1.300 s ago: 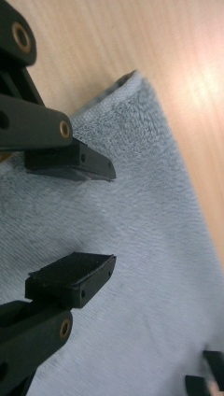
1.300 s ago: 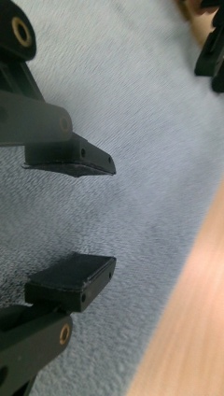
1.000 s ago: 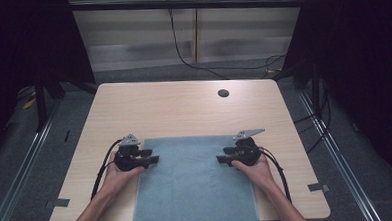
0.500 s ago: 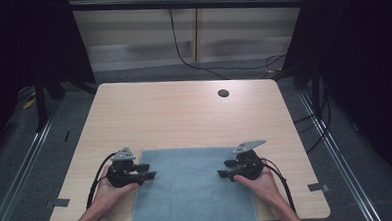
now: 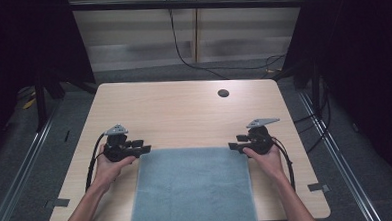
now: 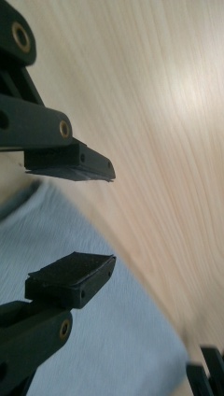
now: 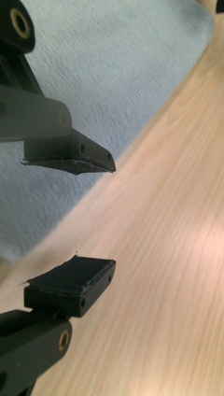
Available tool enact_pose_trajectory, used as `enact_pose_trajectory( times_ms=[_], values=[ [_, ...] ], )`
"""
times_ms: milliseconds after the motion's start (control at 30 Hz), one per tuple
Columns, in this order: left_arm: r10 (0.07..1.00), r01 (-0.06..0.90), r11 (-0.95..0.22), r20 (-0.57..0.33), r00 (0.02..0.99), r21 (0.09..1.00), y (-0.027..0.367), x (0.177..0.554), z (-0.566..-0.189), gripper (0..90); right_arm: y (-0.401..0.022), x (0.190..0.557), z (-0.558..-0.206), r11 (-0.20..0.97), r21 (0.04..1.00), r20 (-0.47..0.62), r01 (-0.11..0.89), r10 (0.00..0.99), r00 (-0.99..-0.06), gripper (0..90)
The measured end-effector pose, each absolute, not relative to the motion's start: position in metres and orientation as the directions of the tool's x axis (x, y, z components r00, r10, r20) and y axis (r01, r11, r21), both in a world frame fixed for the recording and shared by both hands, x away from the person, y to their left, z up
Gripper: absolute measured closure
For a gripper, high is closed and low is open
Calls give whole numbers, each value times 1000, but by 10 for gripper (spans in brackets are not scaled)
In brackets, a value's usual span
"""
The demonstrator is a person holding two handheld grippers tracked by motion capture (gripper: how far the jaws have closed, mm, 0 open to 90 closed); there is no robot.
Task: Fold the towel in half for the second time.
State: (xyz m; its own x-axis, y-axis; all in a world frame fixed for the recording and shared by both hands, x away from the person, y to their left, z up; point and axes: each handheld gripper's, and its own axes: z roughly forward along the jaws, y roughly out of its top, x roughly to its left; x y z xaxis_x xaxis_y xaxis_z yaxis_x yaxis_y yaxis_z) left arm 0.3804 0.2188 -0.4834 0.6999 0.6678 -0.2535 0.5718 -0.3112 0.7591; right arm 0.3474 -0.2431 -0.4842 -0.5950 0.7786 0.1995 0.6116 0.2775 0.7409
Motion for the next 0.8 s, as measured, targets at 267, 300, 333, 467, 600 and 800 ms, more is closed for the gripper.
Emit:
enact_pose_trajectory(
  times_ms=[267,300,333,467,600,800],
  values=[
    [689,580,-302,-247,681,757,218,396,-493,451,-251,359,-496,263,725,227,637,781,-581,418],
    [689,582,-301,-249,680,756,217,396,-494,442,-252,359,-498,261,723,229,640,783,-578,417],
    [678,589,-306,-263,686,748,216,396,-496,424,-254,359,-500,258,721,233,643,784,-576,416],
    [660,594,-351,-259,705,724,217,396,-504,408,-257,357,-505,266,706,242,657,781,-576,411],
    [646,584,-365,-255,720,725,219,391,-506,393,-258,355,-505,261,702,253,662,778,-575,413],
    [623,576,-376,-263,737,726,223,387,-507,429,-254,351,-506,273,698,260,662,765,-589,477]
  ],
)
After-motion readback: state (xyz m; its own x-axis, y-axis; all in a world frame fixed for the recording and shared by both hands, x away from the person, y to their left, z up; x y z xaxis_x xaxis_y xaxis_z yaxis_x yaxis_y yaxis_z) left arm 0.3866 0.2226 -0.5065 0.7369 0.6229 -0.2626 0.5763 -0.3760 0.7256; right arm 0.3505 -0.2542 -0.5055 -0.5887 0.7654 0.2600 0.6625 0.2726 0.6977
